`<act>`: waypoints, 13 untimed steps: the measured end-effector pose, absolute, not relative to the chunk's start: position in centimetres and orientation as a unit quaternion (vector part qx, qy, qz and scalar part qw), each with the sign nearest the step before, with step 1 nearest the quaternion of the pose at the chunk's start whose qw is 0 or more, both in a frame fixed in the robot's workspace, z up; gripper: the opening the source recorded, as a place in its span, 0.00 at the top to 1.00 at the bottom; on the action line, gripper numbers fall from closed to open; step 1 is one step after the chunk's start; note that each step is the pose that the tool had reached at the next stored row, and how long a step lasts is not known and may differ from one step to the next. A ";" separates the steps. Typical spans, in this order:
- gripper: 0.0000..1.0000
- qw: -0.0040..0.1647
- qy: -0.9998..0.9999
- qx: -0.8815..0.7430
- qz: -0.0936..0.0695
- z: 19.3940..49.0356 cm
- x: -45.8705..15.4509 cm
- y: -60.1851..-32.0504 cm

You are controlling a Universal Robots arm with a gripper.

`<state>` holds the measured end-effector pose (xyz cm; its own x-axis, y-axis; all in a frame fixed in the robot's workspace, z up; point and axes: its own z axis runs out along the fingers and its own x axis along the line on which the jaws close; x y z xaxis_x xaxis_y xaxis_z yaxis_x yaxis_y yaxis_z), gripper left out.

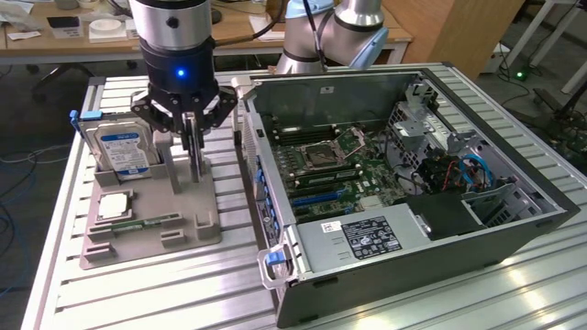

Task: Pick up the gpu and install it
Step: 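Pick up the gpu and move the gpu toward the slot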

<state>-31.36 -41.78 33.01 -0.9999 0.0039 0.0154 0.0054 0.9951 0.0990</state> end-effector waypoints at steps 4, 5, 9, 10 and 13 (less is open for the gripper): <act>0.73 0.008 -0.999 -0.002 -0.050 33.4 -31.4 -41.8; 0.73 0.008 -0.999 -0.002 -0.051 33.5 -31.4 -41.8; 0.73 0.008 -0.999 -0.002 -0.051 33.8 -31.4 -41.8; 0.73 0.008 -0.999 -0.002 -0.051 33.9 -31.4 -41.8; 0.73 0.008 -0.999 -0.002 -0.052 34.2 -31.4 -41.8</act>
